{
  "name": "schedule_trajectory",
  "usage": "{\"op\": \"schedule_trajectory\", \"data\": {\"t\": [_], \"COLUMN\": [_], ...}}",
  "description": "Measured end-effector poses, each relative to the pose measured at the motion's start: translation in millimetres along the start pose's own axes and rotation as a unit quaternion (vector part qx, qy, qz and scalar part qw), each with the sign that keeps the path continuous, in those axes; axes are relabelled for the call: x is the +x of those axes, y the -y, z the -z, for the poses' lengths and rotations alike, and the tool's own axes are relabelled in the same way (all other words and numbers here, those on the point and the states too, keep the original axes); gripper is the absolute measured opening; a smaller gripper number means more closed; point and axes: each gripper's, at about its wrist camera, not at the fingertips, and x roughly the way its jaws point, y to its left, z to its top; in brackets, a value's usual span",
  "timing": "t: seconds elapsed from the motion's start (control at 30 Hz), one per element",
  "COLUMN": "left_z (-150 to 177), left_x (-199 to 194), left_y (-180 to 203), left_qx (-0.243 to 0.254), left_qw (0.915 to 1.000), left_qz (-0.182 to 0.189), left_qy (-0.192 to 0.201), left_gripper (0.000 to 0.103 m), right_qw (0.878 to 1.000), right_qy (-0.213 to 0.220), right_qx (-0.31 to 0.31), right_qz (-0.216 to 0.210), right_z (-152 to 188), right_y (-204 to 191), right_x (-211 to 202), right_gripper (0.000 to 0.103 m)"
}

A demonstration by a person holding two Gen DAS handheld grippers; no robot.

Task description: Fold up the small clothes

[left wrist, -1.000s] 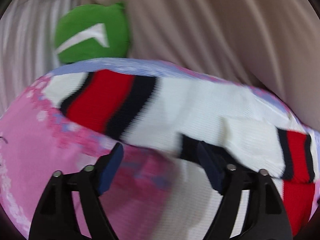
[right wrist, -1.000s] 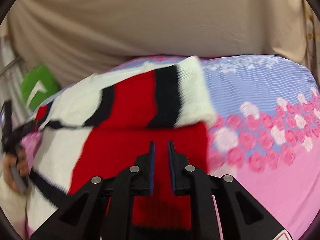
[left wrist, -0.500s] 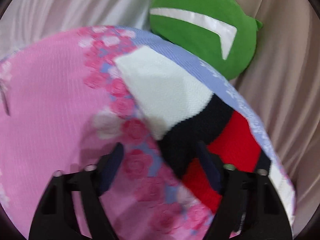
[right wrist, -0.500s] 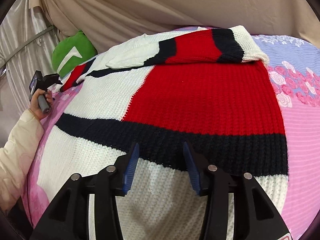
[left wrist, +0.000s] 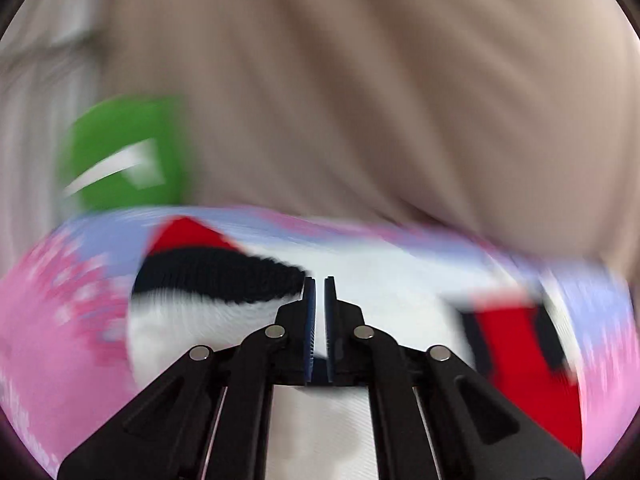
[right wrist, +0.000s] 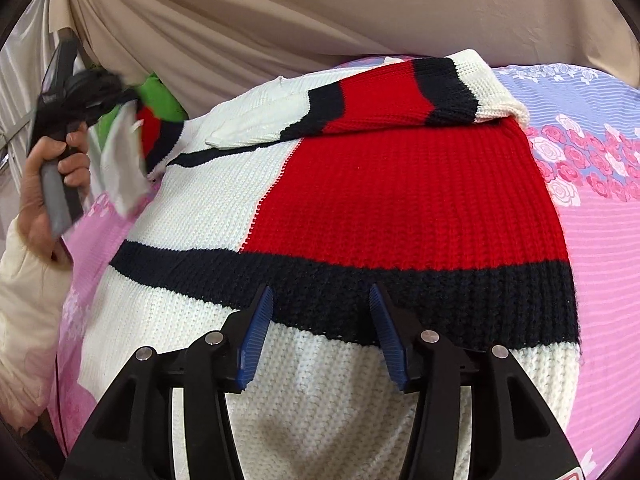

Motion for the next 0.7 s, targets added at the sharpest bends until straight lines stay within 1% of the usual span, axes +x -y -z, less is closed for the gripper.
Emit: {"op": "schedule_trajectory", "data": {"t": [0.03, 0.07, 0.1, 0.13, 0.17, 0.2, 0.23, 0.27, 0.3, 0.33, 0.4, 0.5, 0.53, 0.6, 0.67, 0.7], "left_z": [14.5, 35.3, 52.5, 68.1, 83.9, 95.2, 103.9, 107.4, 110.3, 112.2, 119.1, 128.5, 132.0, 139.1, 145.1, 148.6], "left_x": [0.7, 1.6, 2.3, 2.2, -0.2, -4.2, -9.9, -11.3, -15.8, -17.6, -26.9, -34.6, -36.8, -36.1, -35.3, -34.5], "left_y": [34.1, 68.4, 90.2, 105.5, 114.1, 114.8, 108.7, 97.5, 82.9, 70.2, 33.2, -28.7, -44.8, -67.9, -88.2, -91.9], "left_qx": [0.039, 0.078, 0.104, 0.12, 0.126, 0.127, 0.122, 0.115, 0.103, 0.092, 0.057, 0.002, -0.012, -0.03, -0.047, -0.051], "left_qw": [0.9989, 0.9958, 0.9923, 0.9891, 0.9865, 0.9848, 0.9839, 0.9843, 0.9856, 0.987, 0.9911, 0.9928, 0.992, 0.9888, 0.9852, 0.9839], "left_qz": [0.023, 0.041, 0.051, 0.061, 0.073, 0.083, 0.091, 0.092, 0.087, 0.079, 0.044, -0.019, -0.032, -0.054, -0.062, -0.062], "left_qy": [-0.013, -0.028, -0.043, -0.059, -0.074, -0.084, -0.092, -0.098, -0.102, -0.106, -0.112, -0.118, -0.122, -0.136, -0.153, -0.159], "left_gripper": [0.008, 0.016, 0.031, 0.037, 0.04, 0.041, 0.041, 0.044, 0.049, 0.05, 0.05, 0.05, 0.05, 0.05, 0.05, 0.05], "right_qw": [1.0, 1.0, 1.0, 1.0, 0.999, 0.999, 0.999, 0.999, 0.997, 0.996, 0.99, 0.98, 0.976, 0.964, 0.952, 0.945], "right_qy": [0.004, 0.008, 0.011, 0.017, 0.022, 0.026, 0.029, 0.034, 0.04, 0.044, 0.055, 0.051, 0.044, 0.01, -0.018, -0.031], "right_qx": [0.005, 0.01, 0.014, 0.02, 0.022, 0.022, 0.016, -0.002, -0.03, -0.059, -0.12, -0.192, -0.215, -0.266, -0.305, -0.324], "right_qz": [0.001, 0.001, 0.0, 0.004, 0.01, 0.017, 0.026, 0.04, 0.051, 0.056, 0.058, 0.024, 0.013, -0.008, -0.017, -0.015], "right_z": [0.2, 0.4, 0.9, 1.6, 2.0, 2.2, 2.0, 0.4, -3.1, -8.1, -22.9, -43.6, -48.2, -52.8, -51.2, -51.2], "right_y": [2.2, 4.0, 5.8, 8.9, 10.4, 11.7, 11.5, 7.6, 0.4, -8.4, -32.0, -69.0, -80.7, -105.1, -123.0, -131.0], "right_x": [-2.1, -4.0, -6.2, -10.0, -13.1, -16.4, -19.3, -22.9, -25.5, -26.8, -25.4, -6.4, 4.4, 34.6, 60.6, 74.3], "right_gripper": [0.05, 0.05, 0.051, 0.053, 0.054, 0.054, 0.055, 0.055, 0.056, 0.056, 0.056, 0.056, 0.056, 0.056, 0.056, 0.056]}}
